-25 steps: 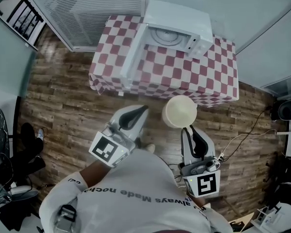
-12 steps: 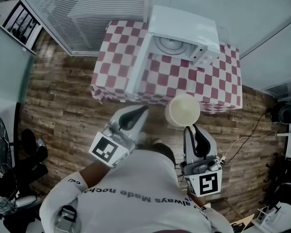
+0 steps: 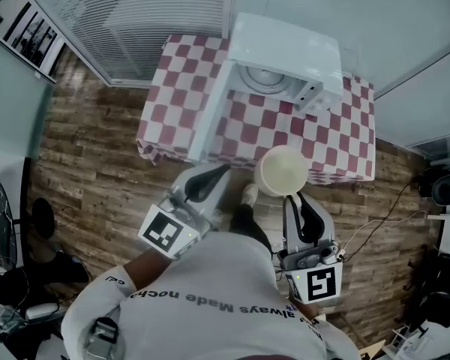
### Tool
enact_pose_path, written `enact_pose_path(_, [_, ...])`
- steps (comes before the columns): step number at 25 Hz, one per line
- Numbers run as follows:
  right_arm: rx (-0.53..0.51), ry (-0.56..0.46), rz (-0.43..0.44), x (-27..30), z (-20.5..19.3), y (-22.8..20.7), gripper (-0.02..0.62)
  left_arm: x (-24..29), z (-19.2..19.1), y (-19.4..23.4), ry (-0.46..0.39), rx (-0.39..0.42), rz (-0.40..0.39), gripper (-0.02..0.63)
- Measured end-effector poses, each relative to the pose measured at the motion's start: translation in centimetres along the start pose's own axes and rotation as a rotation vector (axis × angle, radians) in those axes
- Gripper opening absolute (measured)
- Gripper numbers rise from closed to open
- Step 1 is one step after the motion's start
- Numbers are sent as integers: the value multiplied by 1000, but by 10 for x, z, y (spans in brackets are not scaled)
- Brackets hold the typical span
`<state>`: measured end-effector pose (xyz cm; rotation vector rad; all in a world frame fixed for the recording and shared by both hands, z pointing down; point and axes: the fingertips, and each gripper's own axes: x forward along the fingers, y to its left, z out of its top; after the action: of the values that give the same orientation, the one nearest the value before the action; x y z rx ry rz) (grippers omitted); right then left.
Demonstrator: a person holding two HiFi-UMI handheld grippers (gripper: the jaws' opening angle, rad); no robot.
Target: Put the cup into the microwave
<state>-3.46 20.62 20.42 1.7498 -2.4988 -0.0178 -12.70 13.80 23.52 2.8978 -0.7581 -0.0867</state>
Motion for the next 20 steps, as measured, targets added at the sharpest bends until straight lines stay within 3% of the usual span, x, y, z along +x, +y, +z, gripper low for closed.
enact_pose_path(20, [-17, -39, 129, 77, 2, -167, 46, 165, 12, 44, -22, 29, 139, 3])
